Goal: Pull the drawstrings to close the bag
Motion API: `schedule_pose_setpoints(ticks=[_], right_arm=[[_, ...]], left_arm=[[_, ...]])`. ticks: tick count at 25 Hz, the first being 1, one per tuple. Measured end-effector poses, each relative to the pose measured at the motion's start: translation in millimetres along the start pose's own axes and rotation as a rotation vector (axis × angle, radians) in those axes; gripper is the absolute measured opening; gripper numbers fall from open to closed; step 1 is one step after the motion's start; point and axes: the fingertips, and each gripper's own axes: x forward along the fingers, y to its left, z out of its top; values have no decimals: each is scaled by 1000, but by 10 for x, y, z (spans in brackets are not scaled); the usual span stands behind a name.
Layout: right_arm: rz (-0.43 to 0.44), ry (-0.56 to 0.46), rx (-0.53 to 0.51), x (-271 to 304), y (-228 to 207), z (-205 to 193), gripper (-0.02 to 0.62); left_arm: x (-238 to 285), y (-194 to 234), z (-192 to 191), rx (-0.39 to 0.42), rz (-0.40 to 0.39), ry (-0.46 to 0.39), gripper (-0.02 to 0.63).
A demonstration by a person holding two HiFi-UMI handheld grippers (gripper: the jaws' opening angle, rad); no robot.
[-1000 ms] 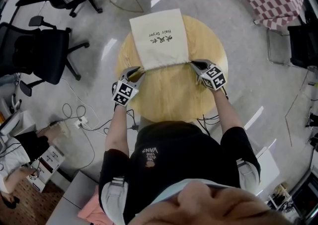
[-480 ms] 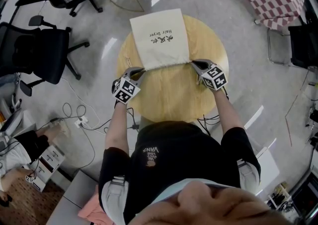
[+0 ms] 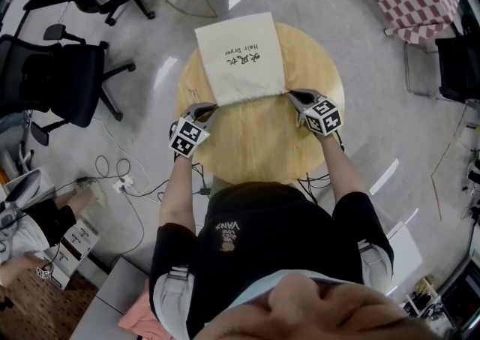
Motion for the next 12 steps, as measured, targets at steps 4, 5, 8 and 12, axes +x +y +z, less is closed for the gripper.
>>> schedule_pose_setpoints(ticks=[4,5,8,12], right_arm=[[-12,-32,58,-26,-6,15,8],[-13,-37,64,-32,2,18,8],[-14,-48,74,-61,13,45,8],[-25,-58,101,-120,3,83,8]], left_arm=[[-42,1,37,-44,18,-24,20],[-58,-1,43,-55,24,-30,20],[-101,-5,74,-79,43,-43,20],[-153,5,207,-83,75,-85,20]])
